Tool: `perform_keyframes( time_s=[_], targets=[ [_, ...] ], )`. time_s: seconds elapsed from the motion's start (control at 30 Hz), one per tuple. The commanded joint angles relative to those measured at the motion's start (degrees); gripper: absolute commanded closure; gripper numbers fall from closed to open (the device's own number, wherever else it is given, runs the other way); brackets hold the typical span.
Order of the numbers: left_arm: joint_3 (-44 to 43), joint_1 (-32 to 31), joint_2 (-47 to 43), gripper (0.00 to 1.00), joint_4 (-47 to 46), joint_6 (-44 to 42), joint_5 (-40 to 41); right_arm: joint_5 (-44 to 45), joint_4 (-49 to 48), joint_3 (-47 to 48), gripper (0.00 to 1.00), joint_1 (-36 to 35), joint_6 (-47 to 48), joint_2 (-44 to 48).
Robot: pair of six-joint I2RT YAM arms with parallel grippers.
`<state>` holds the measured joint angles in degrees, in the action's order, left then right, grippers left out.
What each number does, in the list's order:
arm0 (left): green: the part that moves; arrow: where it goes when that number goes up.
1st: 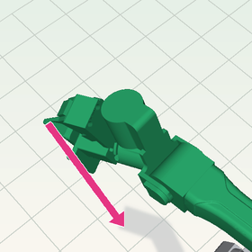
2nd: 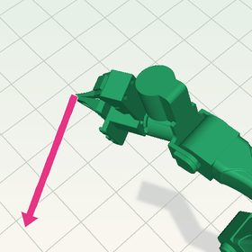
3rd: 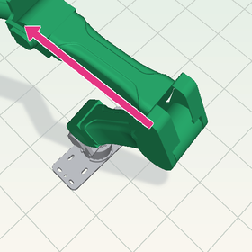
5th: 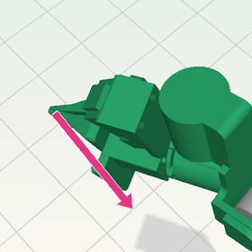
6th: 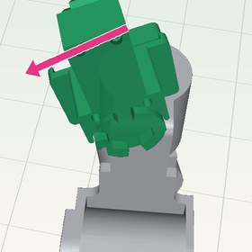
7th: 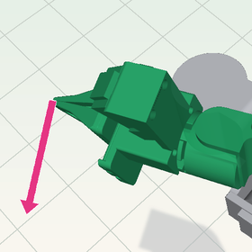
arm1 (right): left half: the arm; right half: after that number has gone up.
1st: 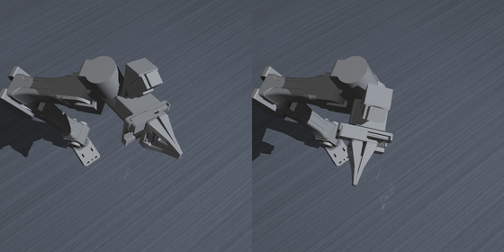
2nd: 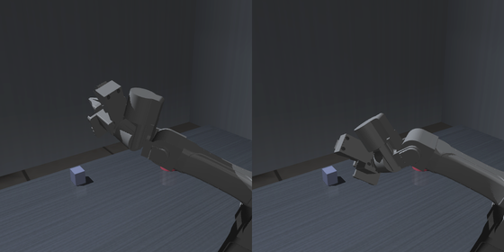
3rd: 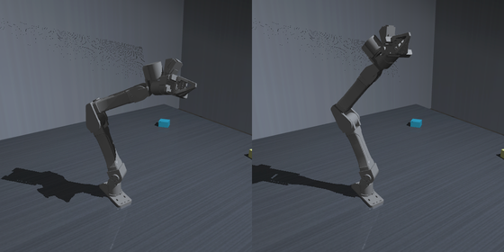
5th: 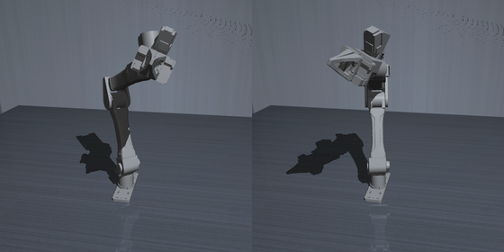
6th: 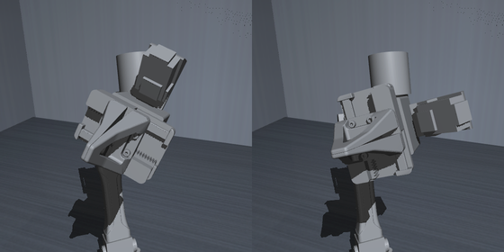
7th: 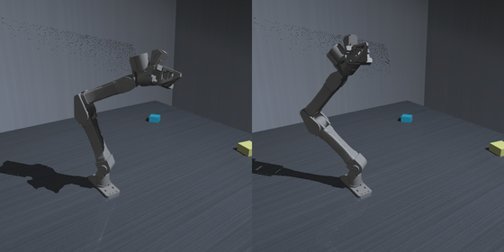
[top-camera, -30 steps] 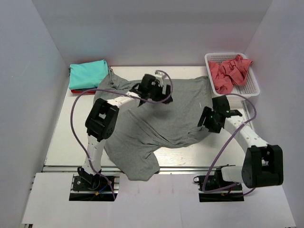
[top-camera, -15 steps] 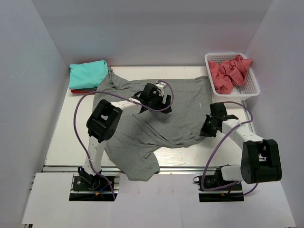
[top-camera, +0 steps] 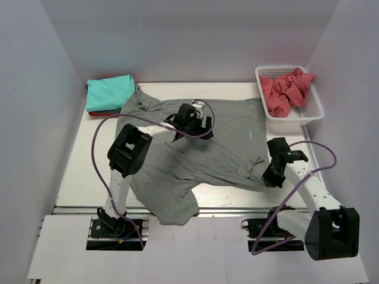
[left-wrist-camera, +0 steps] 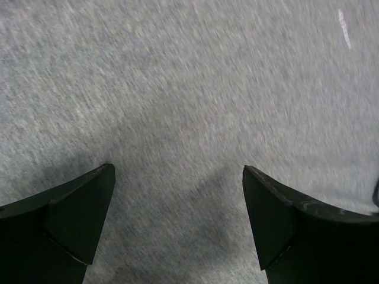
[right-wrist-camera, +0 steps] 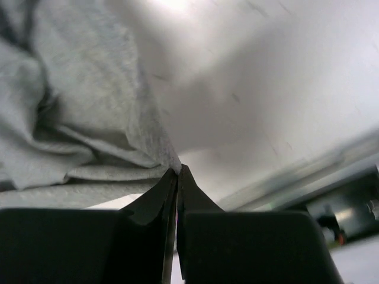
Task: Fold and stack the t-shirts
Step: Flatten out the tshirt
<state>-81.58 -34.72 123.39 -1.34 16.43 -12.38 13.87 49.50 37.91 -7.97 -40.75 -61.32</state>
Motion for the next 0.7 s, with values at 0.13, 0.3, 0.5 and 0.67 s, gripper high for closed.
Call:
perform_keyframes(
  time_s=[0.13, 0.3, 0.5, 0.67],
  targets=[
    [1.1, 1.4, 4.0, 0.00, 8.3, 1.2, 3.3, 3.2, 15.1, 2.8, 0.96, 1.4, -9.6, 3.1],
    [1.1, 1.4, 4.6, 0.00, 7.0, 1.2, -0.3, 2.7, 14.2, 3.7, 0.32, 1.5, -4.5, 3.1],
    [1.6, 1.4, 3.5, 0.00, 5.8, 0.0, -3.9, 0.4, 2.5, 8.9, 0.38, 1.2, 5.7, 4.1],
    [2.2, 0.4, 3.0, 0.00, 5.8, 0.0, -3.9, -11.1, -12.8, 4.8, 0.51, 1.0, 10.1, 0.1]
  ],
)
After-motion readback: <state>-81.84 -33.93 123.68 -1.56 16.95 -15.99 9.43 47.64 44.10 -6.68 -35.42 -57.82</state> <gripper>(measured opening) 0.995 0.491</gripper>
